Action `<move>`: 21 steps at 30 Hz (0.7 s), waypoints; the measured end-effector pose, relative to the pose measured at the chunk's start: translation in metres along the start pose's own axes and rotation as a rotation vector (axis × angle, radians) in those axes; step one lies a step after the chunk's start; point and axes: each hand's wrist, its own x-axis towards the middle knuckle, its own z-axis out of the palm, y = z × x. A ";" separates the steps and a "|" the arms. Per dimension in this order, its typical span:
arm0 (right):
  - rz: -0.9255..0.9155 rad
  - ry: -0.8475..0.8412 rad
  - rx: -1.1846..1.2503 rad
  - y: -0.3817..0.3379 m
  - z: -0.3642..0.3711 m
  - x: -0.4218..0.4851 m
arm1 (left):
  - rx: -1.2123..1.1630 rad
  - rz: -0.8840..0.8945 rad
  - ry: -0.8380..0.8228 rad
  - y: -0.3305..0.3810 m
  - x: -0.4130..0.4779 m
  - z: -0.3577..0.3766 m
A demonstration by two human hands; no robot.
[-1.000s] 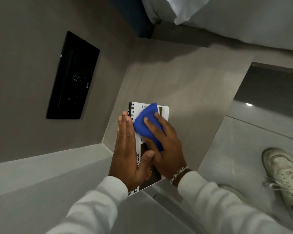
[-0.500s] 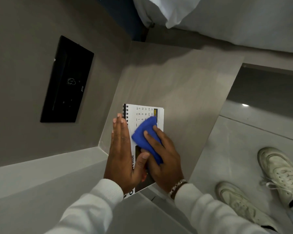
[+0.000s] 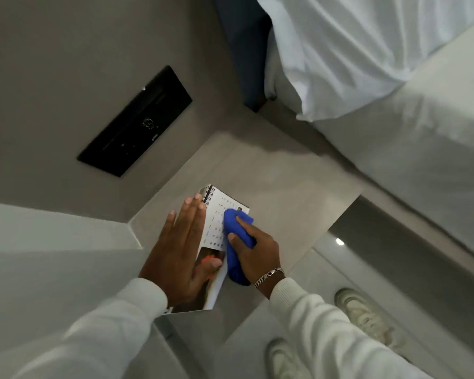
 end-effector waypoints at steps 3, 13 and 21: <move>-0.002 -0.202 -0.112 -0.001 -0.029 0.007 | 0.093 -0.021 -0.014 0.005 0.000 -0.006; -0.479 -0.155 -0.706 -0.029 -0.118 0.037 | 0.139 -0.369 0.082 0.044 0.001 -0.006; -0.586 -0.112 -1.271 0.011 -0.119 0.074 | 0.137 -0.597 0.239 0.062 0.006 0.015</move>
